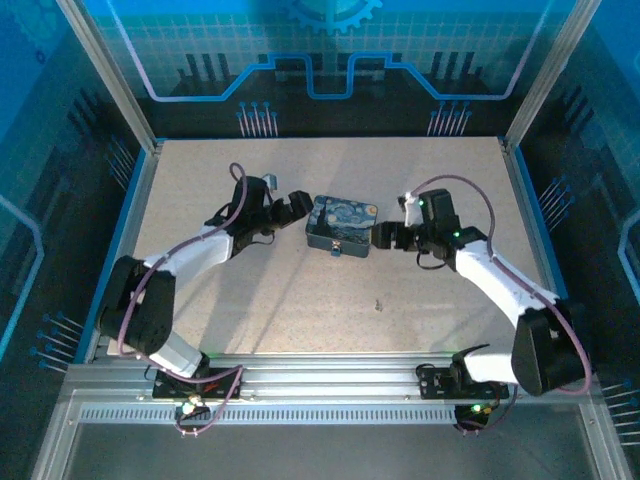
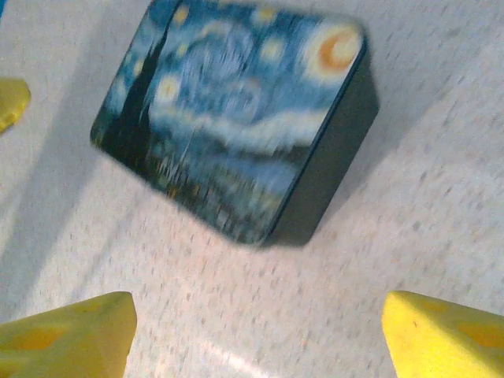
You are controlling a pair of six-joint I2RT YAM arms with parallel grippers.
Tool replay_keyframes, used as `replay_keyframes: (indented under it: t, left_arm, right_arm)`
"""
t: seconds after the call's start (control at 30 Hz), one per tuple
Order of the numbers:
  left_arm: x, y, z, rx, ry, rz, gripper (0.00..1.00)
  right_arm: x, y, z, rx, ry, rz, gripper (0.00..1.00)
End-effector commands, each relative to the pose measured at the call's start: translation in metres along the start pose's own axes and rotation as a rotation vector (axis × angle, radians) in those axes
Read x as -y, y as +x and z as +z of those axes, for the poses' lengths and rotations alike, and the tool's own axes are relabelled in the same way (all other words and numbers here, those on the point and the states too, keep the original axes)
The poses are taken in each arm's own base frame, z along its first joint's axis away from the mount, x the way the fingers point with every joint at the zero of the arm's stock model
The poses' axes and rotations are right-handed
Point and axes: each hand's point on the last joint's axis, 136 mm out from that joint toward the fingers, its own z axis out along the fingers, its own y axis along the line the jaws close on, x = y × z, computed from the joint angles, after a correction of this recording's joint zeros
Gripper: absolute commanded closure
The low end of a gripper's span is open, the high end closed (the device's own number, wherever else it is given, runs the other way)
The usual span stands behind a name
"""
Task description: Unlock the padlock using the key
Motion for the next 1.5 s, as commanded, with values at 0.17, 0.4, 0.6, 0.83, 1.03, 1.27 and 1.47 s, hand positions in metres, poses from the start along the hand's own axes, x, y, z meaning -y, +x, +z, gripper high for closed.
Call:
replay_keyframes:
  t: [0.17, 0.4, 0.6, 0.83, 1.03, 1.27, 1.47]
  left_arm:
    - [-0.005, 0.059, -0.027, -0.073, -0.021, 0.024, 0.01]
    - [-0.017, 0.100, -0.031, -0.125, -0.009, -0.015, 0.01]
    - [-0.020, 0.108, -0.021, -0.147, -0.008, -0.024, 0.01]
    - [-0.021, 0.108, -0.022, -0.151, -0.019, -0.009, 0.01]
    - [-0.021, 0.108, -0.022, -0.152, -0.021, -0.007, 0.01]
    - [-0.022, 0.108, -0.022, -0.154, -0.025, -0.006, 0.01]
    - [-0.022, 0.108, -0.023, -0.154, -0.025, -0.007, 0.01]
  right_arm:
    - [0.000, 0.124, -0.003, -0.305, 0.094, 0.001, 0.21]
    - [0.004, 0.168, 0.012, -0.424, 0.146, -0.022, 0.28]
    - [0.002, 0.166, 0.021, -0.448, 0.172, -0.047, 0.37]
    - [0.003, 0.163, 0.027, -0.464, 0.195, -0.058, 0.48]
    - [0.005, 0.164, 0.030, -0.477, 0.206, -0.058, 0.54]
    - [0.007, 0.168, 0.033, -0.494, 0.214, -0.055, 0.62]
    - [0.009, 0.168, 0.037, -0.494, 0.218, -0.051, 0.68]
